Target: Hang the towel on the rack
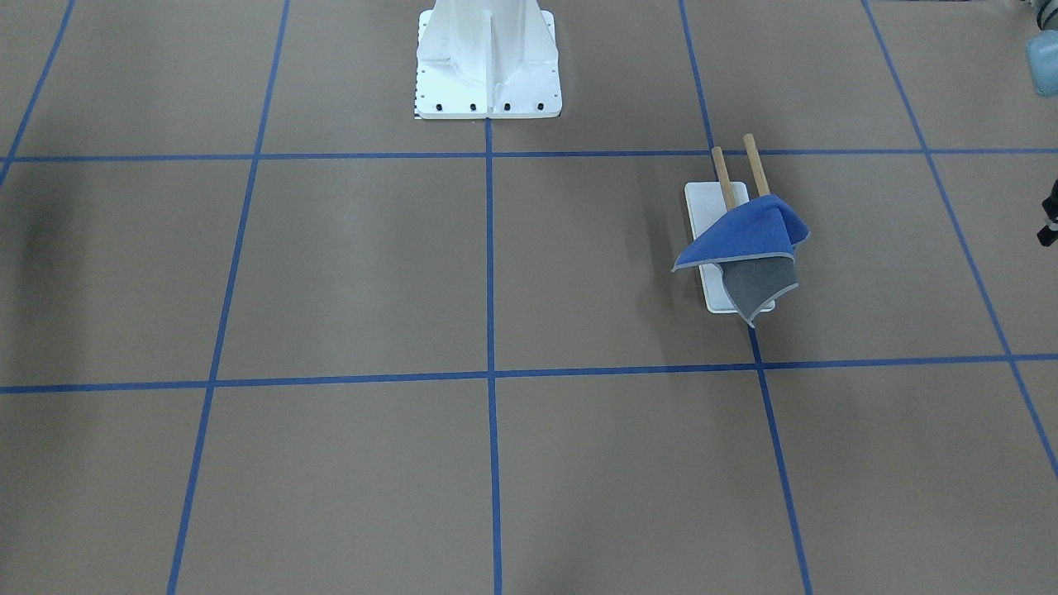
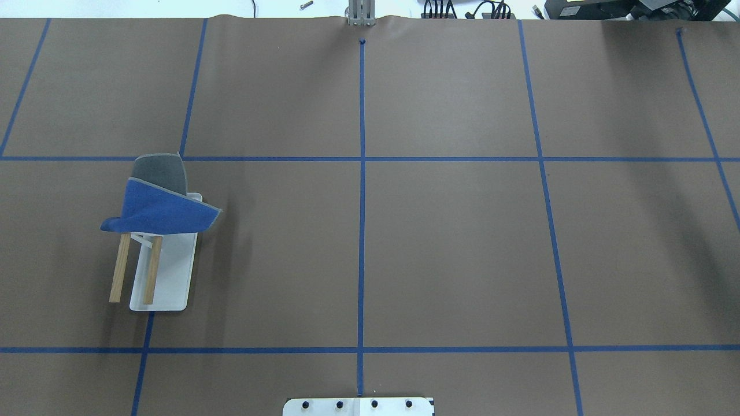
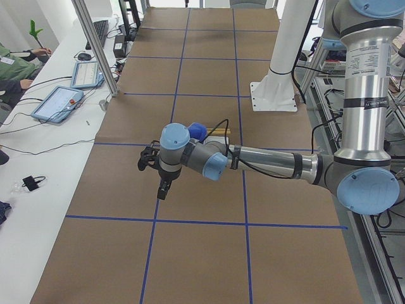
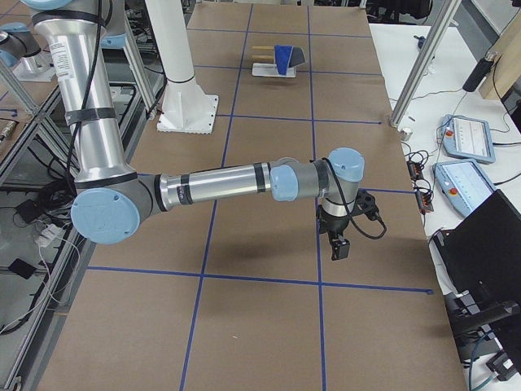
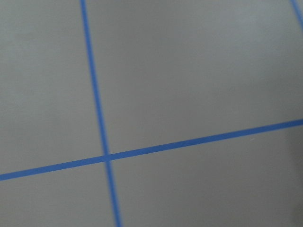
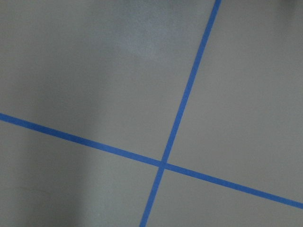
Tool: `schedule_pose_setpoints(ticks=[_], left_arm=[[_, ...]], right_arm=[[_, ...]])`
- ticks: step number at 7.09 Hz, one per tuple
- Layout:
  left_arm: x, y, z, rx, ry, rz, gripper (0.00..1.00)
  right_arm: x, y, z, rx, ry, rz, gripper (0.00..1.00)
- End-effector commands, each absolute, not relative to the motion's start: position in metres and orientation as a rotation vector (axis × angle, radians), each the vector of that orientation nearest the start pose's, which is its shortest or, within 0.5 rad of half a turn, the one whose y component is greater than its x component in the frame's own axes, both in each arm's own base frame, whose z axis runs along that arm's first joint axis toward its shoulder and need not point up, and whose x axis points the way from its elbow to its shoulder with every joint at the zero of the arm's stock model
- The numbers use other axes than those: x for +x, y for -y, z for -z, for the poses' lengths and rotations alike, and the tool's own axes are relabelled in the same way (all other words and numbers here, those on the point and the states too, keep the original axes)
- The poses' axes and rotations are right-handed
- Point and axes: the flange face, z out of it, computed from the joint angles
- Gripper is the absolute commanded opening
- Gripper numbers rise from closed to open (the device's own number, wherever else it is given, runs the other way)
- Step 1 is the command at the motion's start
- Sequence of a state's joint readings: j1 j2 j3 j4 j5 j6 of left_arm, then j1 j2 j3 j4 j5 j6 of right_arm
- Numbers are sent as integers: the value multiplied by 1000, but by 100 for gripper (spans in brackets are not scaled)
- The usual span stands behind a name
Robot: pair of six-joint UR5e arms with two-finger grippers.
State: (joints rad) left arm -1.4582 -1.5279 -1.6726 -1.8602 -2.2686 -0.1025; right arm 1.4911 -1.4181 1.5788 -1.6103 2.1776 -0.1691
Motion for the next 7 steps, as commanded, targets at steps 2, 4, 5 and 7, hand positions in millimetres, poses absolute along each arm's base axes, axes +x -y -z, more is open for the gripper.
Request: schedule_pose_setpoints(ticks=[2,4,5,7], left_arm=[[-80,477,-683,171,-681,-36,99],[-79,462,-707,96,-713,-6,99],[-80,459,-708,60,-717,12,99],[-83,449,-700,73,-718,17,99]], right_arm=[[53,514,-648,54,610,214,100],[52,512,-649,54,622,218,100],[51,510,-647,58,629,219,100],[50,512,-644,64,640,221,100]])
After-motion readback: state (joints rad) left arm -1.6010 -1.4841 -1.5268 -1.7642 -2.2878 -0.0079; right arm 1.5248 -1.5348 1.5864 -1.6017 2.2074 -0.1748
